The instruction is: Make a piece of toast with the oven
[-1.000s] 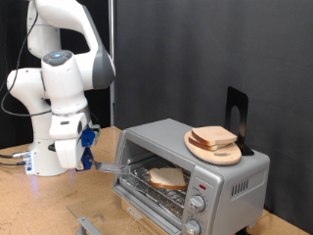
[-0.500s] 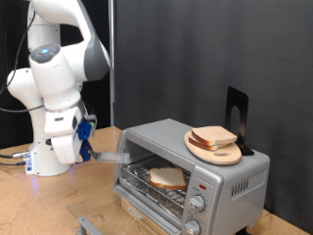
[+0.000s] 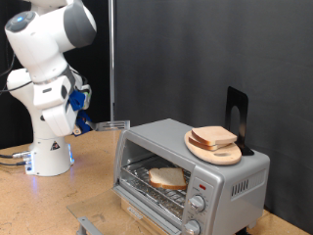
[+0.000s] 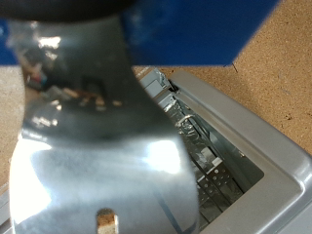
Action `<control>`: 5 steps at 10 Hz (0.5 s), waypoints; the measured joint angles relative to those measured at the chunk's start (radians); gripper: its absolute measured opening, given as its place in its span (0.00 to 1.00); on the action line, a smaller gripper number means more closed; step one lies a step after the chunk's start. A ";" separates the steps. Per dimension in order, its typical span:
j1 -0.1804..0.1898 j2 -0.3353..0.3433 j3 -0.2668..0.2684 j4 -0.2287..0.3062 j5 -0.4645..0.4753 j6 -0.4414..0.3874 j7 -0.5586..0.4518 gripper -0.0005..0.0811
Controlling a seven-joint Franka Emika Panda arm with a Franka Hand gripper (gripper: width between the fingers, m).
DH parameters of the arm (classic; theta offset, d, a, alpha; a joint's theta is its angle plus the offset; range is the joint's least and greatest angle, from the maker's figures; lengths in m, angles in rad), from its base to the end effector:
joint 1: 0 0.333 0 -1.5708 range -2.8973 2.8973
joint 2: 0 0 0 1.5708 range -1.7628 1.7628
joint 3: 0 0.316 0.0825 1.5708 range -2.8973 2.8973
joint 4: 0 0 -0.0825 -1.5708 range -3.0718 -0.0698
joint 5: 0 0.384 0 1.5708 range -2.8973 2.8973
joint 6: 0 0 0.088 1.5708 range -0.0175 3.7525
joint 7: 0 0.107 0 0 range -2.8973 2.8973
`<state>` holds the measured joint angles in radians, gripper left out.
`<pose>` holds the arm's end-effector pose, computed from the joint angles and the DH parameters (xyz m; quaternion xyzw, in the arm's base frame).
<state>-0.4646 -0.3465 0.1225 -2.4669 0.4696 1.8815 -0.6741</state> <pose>0.3936 -0.1039 0.4077 -0.9730 -0.0584 0.0066 0.2231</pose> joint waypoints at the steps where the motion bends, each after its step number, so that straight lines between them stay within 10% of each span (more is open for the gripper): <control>1: 0.000 0.001 0.000 -0.001 0.000 0.000 -0.001 0.49; 5: 0.043 -0.023 0.022 0.007 0.140 -0.061 0.004 0.49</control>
<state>-0.4212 -0.3698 0.1442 -2.4600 0.6094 1.8202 -0.6702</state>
